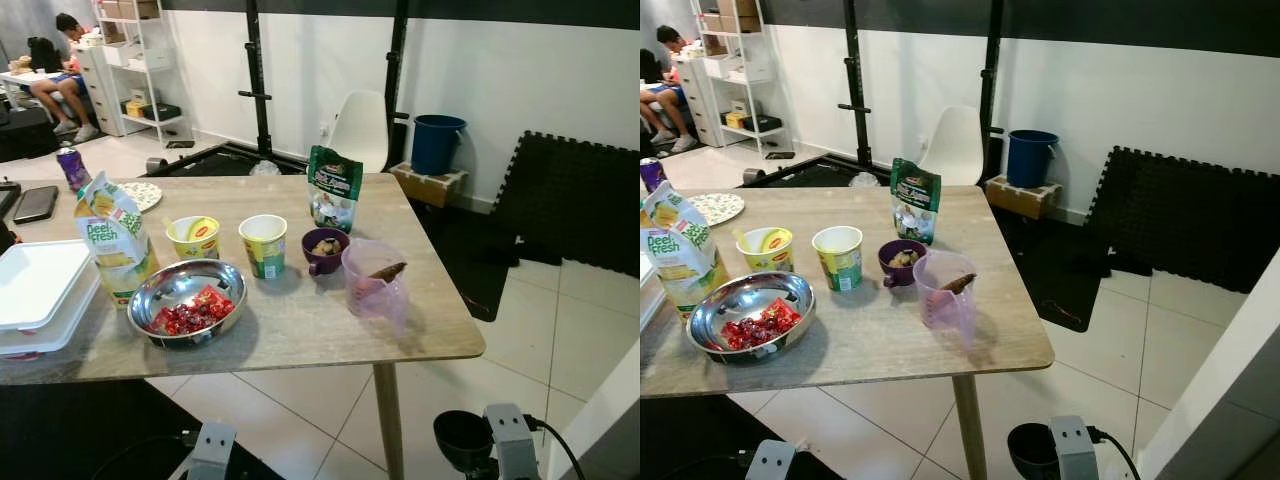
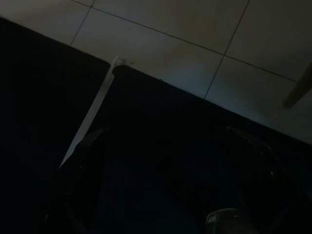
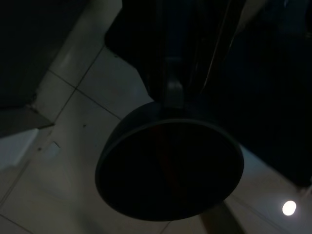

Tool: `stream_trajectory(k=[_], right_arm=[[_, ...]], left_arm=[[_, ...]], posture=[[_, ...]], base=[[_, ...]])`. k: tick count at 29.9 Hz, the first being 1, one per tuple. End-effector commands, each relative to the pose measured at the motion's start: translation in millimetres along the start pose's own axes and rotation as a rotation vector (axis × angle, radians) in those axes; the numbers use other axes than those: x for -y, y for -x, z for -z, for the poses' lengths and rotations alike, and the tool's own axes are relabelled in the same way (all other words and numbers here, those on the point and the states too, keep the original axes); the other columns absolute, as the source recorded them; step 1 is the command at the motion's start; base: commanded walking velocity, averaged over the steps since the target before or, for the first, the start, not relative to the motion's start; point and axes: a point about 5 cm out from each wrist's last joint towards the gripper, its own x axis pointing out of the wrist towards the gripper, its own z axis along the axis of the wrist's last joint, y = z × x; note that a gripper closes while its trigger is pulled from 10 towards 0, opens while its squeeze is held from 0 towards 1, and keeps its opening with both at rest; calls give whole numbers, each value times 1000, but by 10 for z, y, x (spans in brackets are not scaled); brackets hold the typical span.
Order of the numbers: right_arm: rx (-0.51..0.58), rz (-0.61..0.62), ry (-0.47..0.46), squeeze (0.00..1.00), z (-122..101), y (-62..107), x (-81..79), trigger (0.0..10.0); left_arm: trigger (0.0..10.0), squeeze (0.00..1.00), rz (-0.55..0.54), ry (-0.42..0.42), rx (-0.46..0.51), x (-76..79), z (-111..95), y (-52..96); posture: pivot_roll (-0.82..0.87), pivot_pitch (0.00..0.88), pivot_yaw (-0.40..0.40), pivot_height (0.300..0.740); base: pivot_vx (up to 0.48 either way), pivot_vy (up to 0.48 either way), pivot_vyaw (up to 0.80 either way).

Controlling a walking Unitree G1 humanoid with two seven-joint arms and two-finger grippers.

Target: Restocking fridge

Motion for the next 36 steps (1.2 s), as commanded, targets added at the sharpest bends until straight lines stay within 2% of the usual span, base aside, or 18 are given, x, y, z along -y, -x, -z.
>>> stream_trajectory(k=[1, 7, 8, 21, 36], right_arm=[[22, 34, -27, 0, 10, -3, 15, 0], [27, 24, -5, 0, 35, -16, -45, 0], [27, 15, 3, 0, 42, -21, -71, 10000], [67, -9, 54, 0, 84, -34, -221, 10000], [37, 44, 66, 0, 210, -2, -167, 10000]], left_arm=[[10000, 0, -5, 5, -41, -3, 107, 29], [10000, 0, -9, 8, -47, -12, 124, 35], [10000, 0, -11, 8, -48, -16, 130, 38], [10000, 0, -11, 0, -54, -26, 155, 48], [10000, 0, -17, 10, -55, -39, 163, 53]], posture=[[-26, 70, -5, 740], [-22, 73, -12, 740], [-22, 73, -12, 740], [-16, 82, -15, 740], [-7, 82, -26, 740]], base=[[0, 0, 0], [0, 0, 0], [0, 0, 0], [0, 0, 0], [0, 0, 0]])
